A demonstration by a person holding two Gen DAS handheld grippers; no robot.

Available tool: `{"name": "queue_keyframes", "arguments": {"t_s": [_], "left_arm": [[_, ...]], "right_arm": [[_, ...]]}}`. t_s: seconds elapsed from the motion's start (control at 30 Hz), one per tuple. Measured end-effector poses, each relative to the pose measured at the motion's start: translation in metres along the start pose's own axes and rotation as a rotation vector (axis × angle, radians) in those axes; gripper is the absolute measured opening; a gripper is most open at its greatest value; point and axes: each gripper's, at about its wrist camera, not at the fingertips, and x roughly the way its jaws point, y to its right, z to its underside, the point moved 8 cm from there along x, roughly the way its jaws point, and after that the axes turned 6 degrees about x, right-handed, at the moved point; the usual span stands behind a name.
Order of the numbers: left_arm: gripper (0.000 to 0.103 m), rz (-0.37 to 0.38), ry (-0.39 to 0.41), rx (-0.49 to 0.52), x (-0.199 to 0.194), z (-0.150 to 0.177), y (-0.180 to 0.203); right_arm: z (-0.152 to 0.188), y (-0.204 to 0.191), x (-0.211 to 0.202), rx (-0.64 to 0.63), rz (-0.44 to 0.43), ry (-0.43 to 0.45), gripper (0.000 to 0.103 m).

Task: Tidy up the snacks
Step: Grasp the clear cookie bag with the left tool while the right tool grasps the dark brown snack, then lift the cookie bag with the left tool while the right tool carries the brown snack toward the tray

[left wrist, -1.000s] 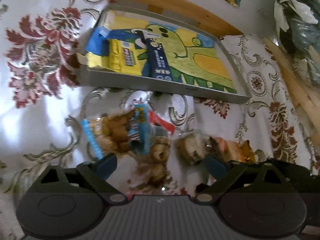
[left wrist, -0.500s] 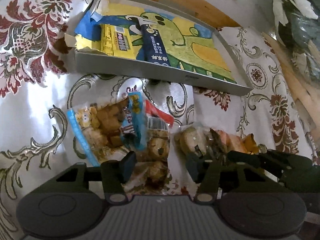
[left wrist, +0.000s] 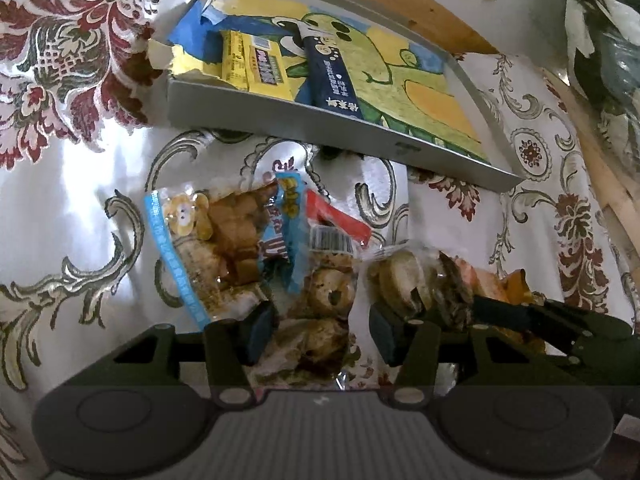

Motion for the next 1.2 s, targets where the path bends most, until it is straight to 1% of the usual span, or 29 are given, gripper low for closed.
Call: {"name": "queue_keyframes", "arguments": {"t_s": [0.03, 0.1, 0.17, 0.3, 0.33, 0.37, 0.47, 0.6, 0.77, 0.9, 1.03, 1.2], "left_arm": [[0.056, -0.002, 0.000, 0.006, 0.000, 0.000, 0.001], [0.042, -0.023, -0.002, 0.020, 0.000, 0.000, 0.000], [0.040, -0.034, -0.004, 0.033, -0.001, 0.001, 0.000], [0.038, -0.024, 0.001, 0.019, -0.003, 0.001, 0.004], [0.038, -0.022, 0.002, 0.024, -0.003, 0.001, 0.005], [0.037, -0.023, 0.002, 0.029, -0.004, 0.001, 0.007], [0.037, -0.034, 0.002, 0.035, -0.006, 0.002, 0.009], [0.036, -0.043, -0.003, 0.033, -0.006, 0.003, 0.010], [0.036, -0.033, 0.008, 0.004, -0.012, -0.001, 0.010], [0.035, -0.047, 0.030, 0.030, -0.019, -0.003, 0.013], [0.035, -0.047, 0.027, 0.038, -0.025, -0.002, 0.018], [0.035, -0.019, 0.031, 0.013, -0.036, 0.001, 0.024]], "right_arm": [[0.000, 0.000, 0.000, 0.001, 0.002, 0.001, 0.056], [0.000, 0.000, -0.001, -0.004, 0.004, 0.001, 0.055], [0.001, -0.002, -0.001, -0.028, 0.015, 0.003, 0.054], [0.003, -0.007, -0.004, -0.055, 0.018, 0.011, 0.051], [0.003, -0.007, -0.005, -0.054, 0.011, 0.014, 0.050], [0.002, -0.009, -0.007, -0.051, -0.001, 0.017, 0.047], [0.002, -0.017, -0.010, -0.059, -0.040, 0.015, 0.046], [0.006, -0.025, -0.011, -0.131, -0.016, 0.032, 0.046], [0.002, -0.026, -0.018, -0.127, -0.013, 0.056, 0.045], [0.000, -0.027, -0.023, -0.167, 0.010, 0.080, 0.045], [-0.001, -0.027, -0.030, -0.176, 0.013, 0.100, 0.045], [-0.006, -0.025, -0.038, -0.172, 0.024, 0.140, 0.045]]}}
